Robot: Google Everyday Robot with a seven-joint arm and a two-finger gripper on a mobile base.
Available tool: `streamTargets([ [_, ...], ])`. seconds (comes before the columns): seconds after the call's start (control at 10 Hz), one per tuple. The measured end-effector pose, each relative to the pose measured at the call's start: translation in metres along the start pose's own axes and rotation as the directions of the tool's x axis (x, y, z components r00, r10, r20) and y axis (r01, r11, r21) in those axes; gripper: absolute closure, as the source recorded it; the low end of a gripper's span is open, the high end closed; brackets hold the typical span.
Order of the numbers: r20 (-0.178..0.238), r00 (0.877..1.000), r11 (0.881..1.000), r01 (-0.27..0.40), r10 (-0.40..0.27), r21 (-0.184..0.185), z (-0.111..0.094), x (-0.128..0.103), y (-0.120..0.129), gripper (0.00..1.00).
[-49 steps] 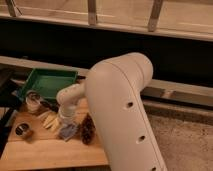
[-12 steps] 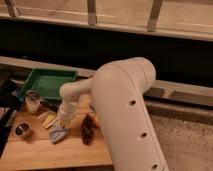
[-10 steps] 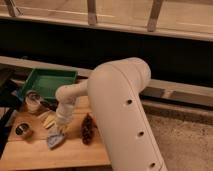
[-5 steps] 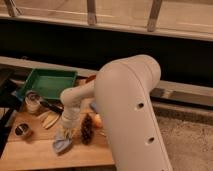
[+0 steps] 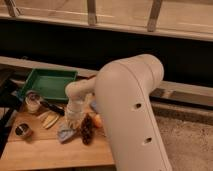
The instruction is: Wipe table surface with towel
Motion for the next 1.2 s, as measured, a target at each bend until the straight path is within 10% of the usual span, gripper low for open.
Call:
streamTargets([
  [0.7,0.000,0.987,0.983,0.160,-0.161,-0.087,0.011,0.015,0.066,1.00],
  [1.2,-0.018,0.998,0.993,0.054,-0.056,-0.103,0.008,0.057,0.010,1.00],
])
